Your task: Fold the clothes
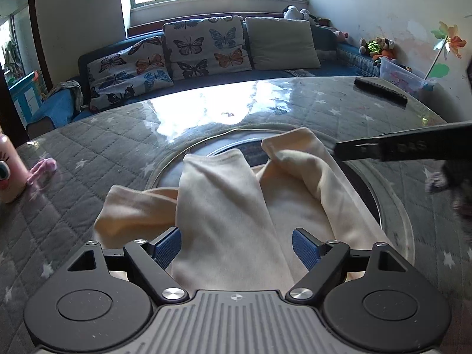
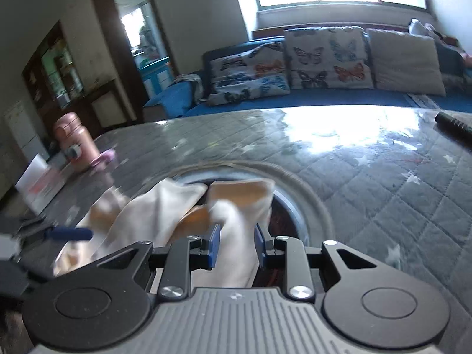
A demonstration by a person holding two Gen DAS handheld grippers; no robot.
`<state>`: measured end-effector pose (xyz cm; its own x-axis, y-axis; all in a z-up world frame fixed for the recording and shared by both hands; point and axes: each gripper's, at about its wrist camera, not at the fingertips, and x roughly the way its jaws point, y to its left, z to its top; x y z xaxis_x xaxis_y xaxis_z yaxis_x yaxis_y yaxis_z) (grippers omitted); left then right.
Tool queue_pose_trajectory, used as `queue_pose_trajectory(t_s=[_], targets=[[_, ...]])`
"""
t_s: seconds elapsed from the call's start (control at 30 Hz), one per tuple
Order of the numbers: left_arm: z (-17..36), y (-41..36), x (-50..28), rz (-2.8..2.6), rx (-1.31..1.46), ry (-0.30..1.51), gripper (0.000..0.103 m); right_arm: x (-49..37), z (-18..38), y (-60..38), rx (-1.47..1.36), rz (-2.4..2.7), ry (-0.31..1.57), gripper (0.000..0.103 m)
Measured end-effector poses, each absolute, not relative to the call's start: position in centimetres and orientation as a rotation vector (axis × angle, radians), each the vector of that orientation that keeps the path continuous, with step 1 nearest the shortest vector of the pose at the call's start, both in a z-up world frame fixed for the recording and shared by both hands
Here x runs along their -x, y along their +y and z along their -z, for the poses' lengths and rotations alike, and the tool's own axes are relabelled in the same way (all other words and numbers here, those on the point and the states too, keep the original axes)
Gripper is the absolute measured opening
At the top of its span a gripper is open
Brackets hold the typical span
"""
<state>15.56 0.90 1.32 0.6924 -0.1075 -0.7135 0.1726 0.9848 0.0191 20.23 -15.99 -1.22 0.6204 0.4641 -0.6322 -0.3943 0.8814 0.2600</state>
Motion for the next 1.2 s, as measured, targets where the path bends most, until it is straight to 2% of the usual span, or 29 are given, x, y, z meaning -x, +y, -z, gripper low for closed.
queue_pose_trajectory(t_s=[0.23,0.3,0.37,0.4,0.47,0.5,0.57,0.6,0.63,0.67,0.97,1.2], targets=[[0.0,0.1,-18.7,0.160,-0.080,0.811,0.082,-24.6,3.5,-15.8,-0.173,-0.455,0.795,0.025],[0.5,-0.1,-19.3,0.152,-0.083,0.818,0.079,-25.2,4.1,-16.0,-0.215,-0.464,0.812,0.025],[0.9,-0.3,-19.5,0.139,-0.100,0.816,0.071,-25.7,4.7,-16.1,-0.249,-0.475,0.827,0.023],[1.0,-0.4,-19.6,0.130,-0.115,0.809,0.068,-25.8,4.9,-16.1,-0.261,-0.479,0.832,0.017],[1.1,-0.5,-19.8,0.112,-0.138,0.797,0.050,-25.6,4.8,-16.1,-0.255,-0.479,0.826,0.012],[1.0,-0.4,-19.7,0.105,-0.139,0.794,0.046,-25.5,4.8,-16.1,-0.252,-0.478,0.822,0.009],[0.8,0.0,-19.7,0.093,-0.131,0.786,0.028,-25.2,4.8,-16.1,-0.246,-0.478,0.816,0.009],[0.7,0.3,-19.6,0.088,-0.123,0.782,0.024,-25.1,4.6,-16.2,-0.242,-0.477,0.810,0.008],[0.5,0.6,-19.5,0.083,-0.109,0.779,0.012,-24.7,4.3,-16.2,-0.236,-0.475,0.797,0.008],[0.1,1.0,-19.2,0.076,-0.092,0.772,0.008,-24.3,4.0,-16.2,-0.231,-0.473,0.786,0.008],[-3.4,5.4,-15.1,-0.035,-0.008,0.679,0.001,-20.2,0.6,-18.1,-0.176,-0.418,0.698,0.008],[-4.7,7.8,-12.7,-0.064,0.024,0.667,0.001,-18.9,0.0,-18.8,-0.170,-0.358,0.677,0.008]])
